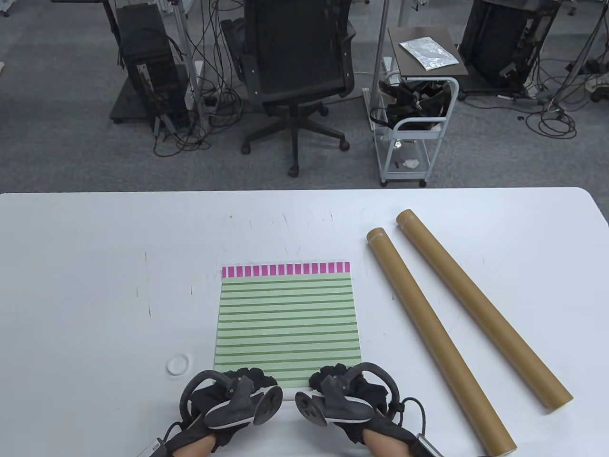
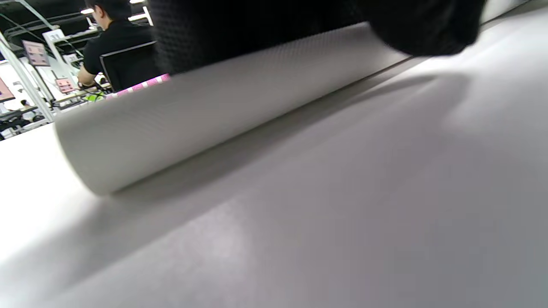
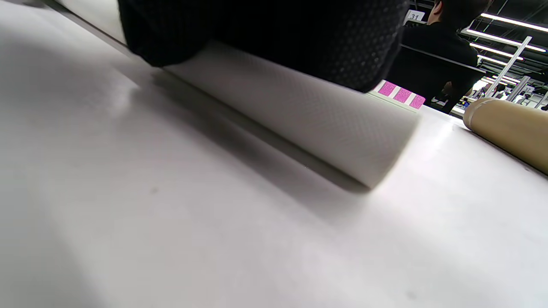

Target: Roll up mouse pads and store in mailing tubes

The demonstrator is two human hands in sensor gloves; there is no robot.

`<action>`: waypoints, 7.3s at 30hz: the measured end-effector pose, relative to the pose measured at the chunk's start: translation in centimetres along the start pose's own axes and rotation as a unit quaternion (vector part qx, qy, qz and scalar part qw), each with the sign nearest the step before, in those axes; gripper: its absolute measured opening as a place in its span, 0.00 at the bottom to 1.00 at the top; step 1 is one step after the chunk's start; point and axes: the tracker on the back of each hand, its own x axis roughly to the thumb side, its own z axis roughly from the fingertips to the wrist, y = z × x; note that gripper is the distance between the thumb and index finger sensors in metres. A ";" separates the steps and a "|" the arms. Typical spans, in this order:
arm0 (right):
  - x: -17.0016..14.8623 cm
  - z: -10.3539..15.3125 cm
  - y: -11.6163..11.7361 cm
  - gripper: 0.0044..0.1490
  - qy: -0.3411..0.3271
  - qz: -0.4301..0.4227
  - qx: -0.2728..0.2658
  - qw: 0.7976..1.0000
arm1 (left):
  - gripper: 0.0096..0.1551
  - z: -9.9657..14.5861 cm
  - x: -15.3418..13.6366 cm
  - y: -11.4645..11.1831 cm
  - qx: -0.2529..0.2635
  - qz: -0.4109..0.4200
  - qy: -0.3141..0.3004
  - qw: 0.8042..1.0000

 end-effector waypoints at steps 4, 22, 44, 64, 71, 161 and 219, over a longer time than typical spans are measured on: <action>-0.1 0.2 -0.2 0.31 0.001 0.004 -0.002 1.000 | 0.28 -0.1 0.0 0.3 0.009 -0.003 0.003 1.000; -2.8 1.0 0.3 0.29 0.006 -0.116 0.014 0.993 | 0.22 -0.4 0.4 0.8 -0.036 0.021 0.017 0.999; -2.3 1.3 0.0 0.30 0.004 -0.081 -0.019 0.997 | 0.21 -0.1 -1.0 0.2 -0.024 0.049 0.008 0.998; -2.3 1.5 -0.3 0.30 0.020 -0.038 -0.034 0.998 | 0.24 -0.7 -1.2 0.1 -0.019 0.028 0.045 0.998; -2.9 1.3 -0.1 0.28 0.034 -0.077 -0.023 0.996 | 0.24 -0.2 -0.7 0.2 -0.008 0.006 0.033 0.999; -4.3 2.1 0.5 0.29 0.059 -0.100 -0.011 0.993 | 0.32 0.9 -0.7 0.2 -0.036 0.046 0.043 0.997; -3.5 1.2 0.5 0.30 0.045 -0.096 0.010 0.994 | 0.34 0.5 -0.8 -0.1 -0.012 0.040 0.047 0.998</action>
